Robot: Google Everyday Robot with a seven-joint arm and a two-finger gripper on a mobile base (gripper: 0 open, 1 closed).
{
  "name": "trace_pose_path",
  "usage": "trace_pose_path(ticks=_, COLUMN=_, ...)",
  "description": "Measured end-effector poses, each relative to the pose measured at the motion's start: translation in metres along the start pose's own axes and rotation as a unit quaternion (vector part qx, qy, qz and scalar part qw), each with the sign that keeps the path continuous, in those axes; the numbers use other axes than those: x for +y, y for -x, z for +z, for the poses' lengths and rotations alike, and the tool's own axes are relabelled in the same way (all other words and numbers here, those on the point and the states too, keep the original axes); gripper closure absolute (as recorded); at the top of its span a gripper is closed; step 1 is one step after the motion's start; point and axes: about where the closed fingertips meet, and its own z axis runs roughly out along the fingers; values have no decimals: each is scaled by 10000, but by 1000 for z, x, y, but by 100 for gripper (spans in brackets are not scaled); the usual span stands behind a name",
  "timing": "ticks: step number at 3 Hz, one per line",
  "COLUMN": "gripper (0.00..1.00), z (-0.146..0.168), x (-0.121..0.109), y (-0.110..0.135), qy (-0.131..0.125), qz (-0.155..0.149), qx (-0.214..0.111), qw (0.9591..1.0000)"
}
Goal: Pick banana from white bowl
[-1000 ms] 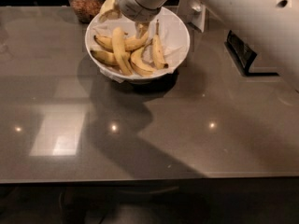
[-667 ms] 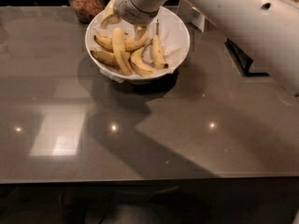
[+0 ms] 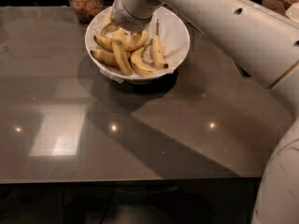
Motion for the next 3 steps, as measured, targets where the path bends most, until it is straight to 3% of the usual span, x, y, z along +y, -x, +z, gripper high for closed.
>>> trace_pose_path(ticks=2, gripper=82, z=15, x=1, y=2, qy=79, qz=-66, qx=-140, qw=9998)
trace_pose_path(ticks=3, gripper=100, z=9, x=0, y=1, qy=100, qz=-42, qx=-98, qw=9999)
